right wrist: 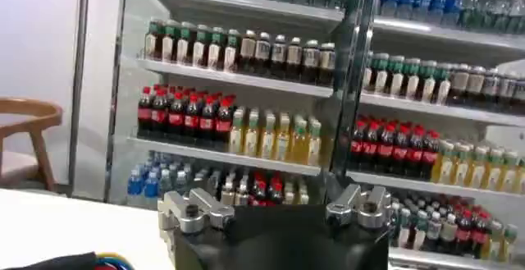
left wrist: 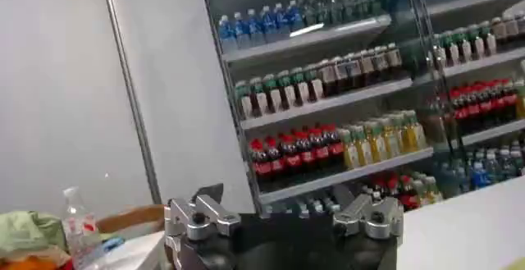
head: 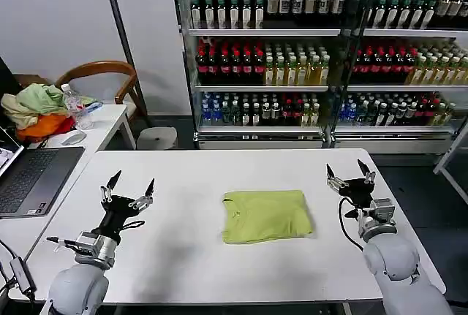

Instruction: Fold and organize the clothes.

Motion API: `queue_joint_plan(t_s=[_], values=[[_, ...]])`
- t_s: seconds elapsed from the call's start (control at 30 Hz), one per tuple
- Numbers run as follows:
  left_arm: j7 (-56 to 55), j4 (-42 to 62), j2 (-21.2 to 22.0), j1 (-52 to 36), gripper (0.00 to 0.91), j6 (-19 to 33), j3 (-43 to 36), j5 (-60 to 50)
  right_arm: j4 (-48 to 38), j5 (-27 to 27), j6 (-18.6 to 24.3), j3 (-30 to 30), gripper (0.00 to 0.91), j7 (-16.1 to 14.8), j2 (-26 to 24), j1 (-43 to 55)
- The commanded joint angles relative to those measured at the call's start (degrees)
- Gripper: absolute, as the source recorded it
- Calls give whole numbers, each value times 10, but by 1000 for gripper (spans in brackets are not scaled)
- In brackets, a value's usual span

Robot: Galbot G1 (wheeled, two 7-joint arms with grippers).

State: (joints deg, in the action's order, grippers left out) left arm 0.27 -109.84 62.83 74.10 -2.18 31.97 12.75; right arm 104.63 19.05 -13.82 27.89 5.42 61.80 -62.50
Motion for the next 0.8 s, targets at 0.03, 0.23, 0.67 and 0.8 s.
queue_joint_plan(t_s=[0.03,0.23,0.67,0.8], values=[[3,9,0,-15,907,2,1,1,-37,-34,32,6,907,-41,-2,24],[16,24,-1,-25,907,29,4,-1,-55,-84,70,14,907,-72,0,20],[41,29,3,-25,907,39,11,-1,-54,-86,84,22,907,-77,-12,10],[41,28,4,-24,907,38,12,-1,-55,-93,88,19,907,-76,-10,3]])
